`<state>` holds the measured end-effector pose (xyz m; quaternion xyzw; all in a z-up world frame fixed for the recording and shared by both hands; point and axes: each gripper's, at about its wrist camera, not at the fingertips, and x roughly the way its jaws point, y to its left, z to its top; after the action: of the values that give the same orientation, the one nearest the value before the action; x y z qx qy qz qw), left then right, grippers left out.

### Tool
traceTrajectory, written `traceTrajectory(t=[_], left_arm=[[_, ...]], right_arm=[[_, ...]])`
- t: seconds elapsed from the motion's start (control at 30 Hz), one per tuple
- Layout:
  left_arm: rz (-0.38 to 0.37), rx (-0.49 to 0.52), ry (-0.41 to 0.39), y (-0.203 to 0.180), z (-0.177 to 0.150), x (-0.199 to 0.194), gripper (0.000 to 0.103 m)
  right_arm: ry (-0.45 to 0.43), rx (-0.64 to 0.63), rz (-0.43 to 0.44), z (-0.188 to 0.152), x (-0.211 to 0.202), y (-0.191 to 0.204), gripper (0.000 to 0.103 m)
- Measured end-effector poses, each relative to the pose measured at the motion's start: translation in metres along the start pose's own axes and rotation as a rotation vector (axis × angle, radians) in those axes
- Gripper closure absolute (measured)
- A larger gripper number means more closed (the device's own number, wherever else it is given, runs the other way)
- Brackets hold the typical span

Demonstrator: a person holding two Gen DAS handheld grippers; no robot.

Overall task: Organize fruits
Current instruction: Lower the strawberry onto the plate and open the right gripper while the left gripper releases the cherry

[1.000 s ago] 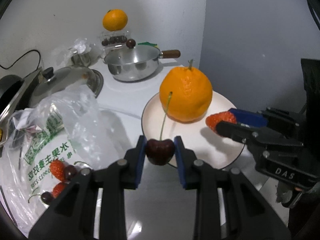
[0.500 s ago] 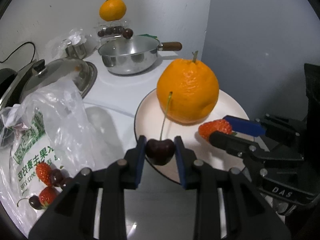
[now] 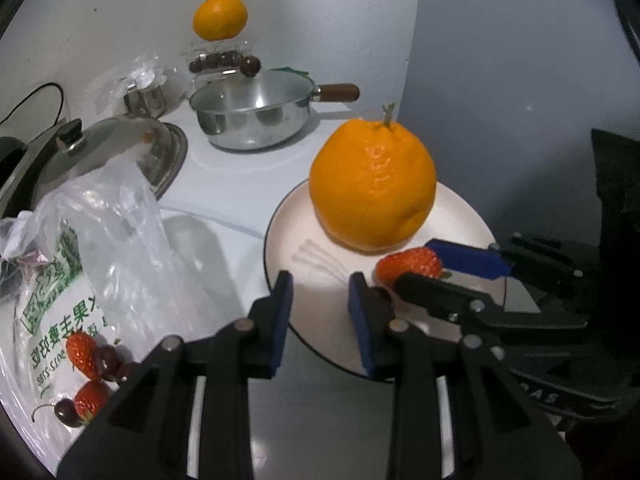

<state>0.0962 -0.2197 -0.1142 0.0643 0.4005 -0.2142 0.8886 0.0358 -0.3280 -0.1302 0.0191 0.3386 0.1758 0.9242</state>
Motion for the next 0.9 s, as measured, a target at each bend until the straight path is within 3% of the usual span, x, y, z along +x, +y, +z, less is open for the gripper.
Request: traceTrajectory(t=[0.43,0.63,0.67,0.7,0.9], left_arm=[[0.006,-0.004,-0.029,0.009,-0.001,-0.02,0.067],[-0.003,-0.01,-0.038,0.013,-0.004,-0.026,0.058],[-0.007,-0.013,-0.038,0.013,-0.005,-0.027,0.048],[-0.014,-0.019,-0.042,0.014,-0.006,-0.029,0.045],[-0.007,-0.025,-0.059,0.017,-0.009,-0.039,0.044]], right_arm=[[0.022,0.031,-0.007,0.004,0.011,0.007,0.068],[0.029,0.031,-0.021,0.005,0.011,0.01,0.068],[0.025,0.031,-0.024,0.006,0.009,0.011,0.066],[0.023,0.032,-0.027,0.007,0.009,0.012,0.064],[0.007,0.028,-0.042,0.009,0.003,0.016,0.054]])
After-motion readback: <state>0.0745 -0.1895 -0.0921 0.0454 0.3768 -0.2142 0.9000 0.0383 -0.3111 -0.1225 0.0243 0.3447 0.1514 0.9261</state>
